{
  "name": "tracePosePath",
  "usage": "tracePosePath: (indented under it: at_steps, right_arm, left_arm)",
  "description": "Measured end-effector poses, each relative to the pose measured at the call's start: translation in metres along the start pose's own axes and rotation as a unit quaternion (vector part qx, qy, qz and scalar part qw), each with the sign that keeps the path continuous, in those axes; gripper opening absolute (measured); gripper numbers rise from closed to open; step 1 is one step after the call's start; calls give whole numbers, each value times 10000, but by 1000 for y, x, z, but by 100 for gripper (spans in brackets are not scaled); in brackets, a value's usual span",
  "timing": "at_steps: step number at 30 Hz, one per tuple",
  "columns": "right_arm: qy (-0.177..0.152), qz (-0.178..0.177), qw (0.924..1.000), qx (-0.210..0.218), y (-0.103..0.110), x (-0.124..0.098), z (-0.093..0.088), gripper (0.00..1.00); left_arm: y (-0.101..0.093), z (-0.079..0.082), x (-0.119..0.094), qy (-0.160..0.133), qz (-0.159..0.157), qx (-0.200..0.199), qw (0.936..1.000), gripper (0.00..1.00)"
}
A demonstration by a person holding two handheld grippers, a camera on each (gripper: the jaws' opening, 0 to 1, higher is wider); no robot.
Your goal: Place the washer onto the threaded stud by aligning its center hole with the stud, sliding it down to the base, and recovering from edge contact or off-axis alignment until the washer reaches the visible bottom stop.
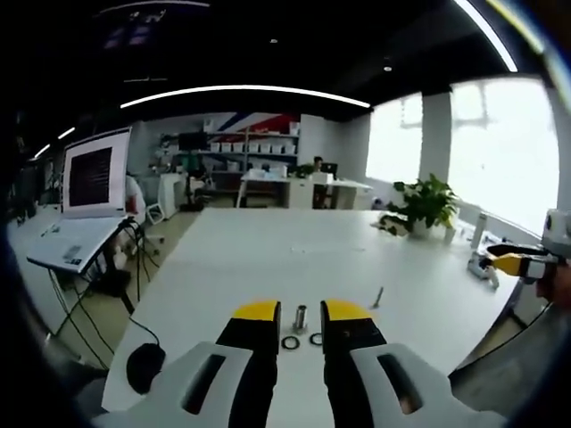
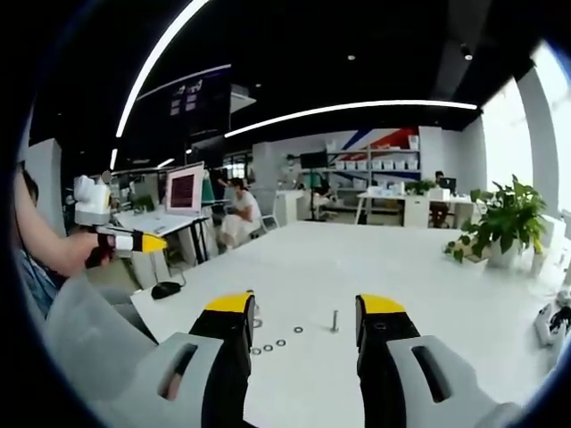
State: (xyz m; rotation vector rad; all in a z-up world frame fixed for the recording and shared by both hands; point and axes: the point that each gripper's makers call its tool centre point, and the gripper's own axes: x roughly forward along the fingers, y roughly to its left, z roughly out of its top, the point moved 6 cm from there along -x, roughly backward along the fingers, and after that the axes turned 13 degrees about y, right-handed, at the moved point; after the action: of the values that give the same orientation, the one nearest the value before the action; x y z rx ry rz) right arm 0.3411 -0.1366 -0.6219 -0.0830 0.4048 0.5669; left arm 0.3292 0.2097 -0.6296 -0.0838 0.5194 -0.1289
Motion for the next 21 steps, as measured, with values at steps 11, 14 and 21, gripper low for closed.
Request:
tracePosePath:
  at_steps: [11, 14, 21]
  right_arm:
    - [23, 31, 10000, -90, 2, 1, 0, 48]
    - [23, 16, 10000, -33, 0, 1, 0, 48]
    - [1, -28, 10000, -8, -1, 0, 0, 48]
  left_arm:
    - [8, 8, 32, 334, -28, 157, 9993, 15]
    - [9, 5, 41, 412, -3, 202, 9989, 16]
    - [9, 0, 66, 741, 22, 331, 9967, 16]
